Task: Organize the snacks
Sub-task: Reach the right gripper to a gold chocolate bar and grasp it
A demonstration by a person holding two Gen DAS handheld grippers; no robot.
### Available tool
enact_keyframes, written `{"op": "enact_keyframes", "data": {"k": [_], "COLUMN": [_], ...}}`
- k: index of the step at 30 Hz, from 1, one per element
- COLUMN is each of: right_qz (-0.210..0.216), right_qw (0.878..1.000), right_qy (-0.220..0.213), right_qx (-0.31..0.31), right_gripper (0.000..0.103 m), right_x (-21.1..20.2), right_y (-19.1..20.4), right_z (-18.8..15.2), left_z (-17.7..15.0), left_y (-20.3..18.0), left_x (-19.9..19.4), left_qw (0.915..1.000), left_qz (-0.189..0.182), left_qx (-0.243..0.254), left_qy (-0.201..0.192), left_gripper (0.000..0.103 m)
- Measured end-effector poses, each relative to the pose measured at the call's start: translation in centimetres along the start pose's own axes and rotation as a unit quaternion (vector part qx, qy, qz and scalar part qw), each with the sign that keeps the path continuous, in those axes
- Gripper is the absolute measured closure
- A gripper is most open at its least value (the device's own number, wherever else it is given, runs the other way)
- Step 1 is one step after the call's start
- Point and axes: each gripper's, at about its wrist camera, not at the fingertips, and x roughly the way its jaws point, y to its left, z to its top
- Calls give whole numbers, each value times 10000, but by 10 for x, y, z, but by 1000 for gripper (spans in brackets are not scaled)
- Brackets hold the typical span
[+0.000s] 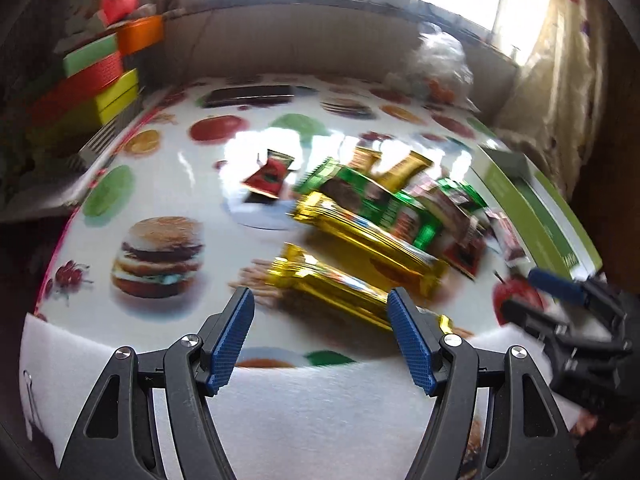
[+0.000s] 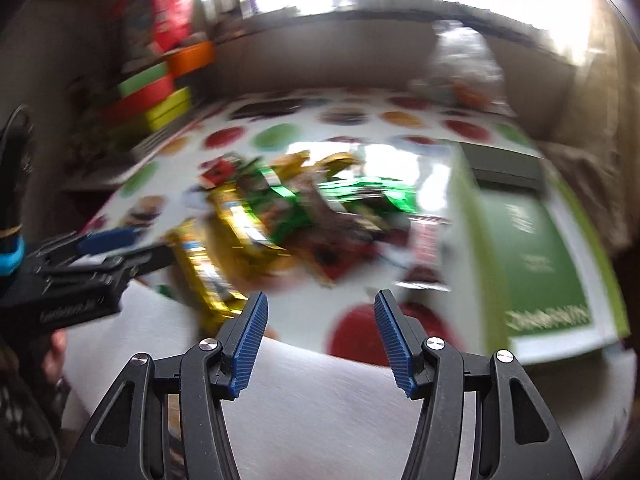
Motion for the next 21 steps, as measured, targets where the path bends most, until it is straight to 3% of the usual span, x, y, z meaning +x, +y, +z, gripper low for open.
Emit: {"op": "enact_keyframes", "data": {"k": [3, 9, 15, 21], "right_qz": [424, 796, 984, 1036], "right_qw": [9983, 9917, 9831, 9806], "right_qy": [203, 457, 738, 933], "right_qx": [-340, -900, -1356, -1380], "right_gripper": [47, 47, 53, 62], "right_x": [18, 45, 68, 84], "right_y": [17, 47, 75, 84], "right_z": [9, 26, 30, 31], "left_z": [4, 7, 7, 8], "left_y": [17, 38, 52, 60], "left_x": [0, 1, 2, 3], "left_qw": [9998, 9988, 9979, 9973], "left_qz": [165, 244, 273, 310], "left_qx": [-143, -419, -580, -656], "left_qy": [16, 58, 82, 110], "left_gripper": [34, 34, 34, 34]}}
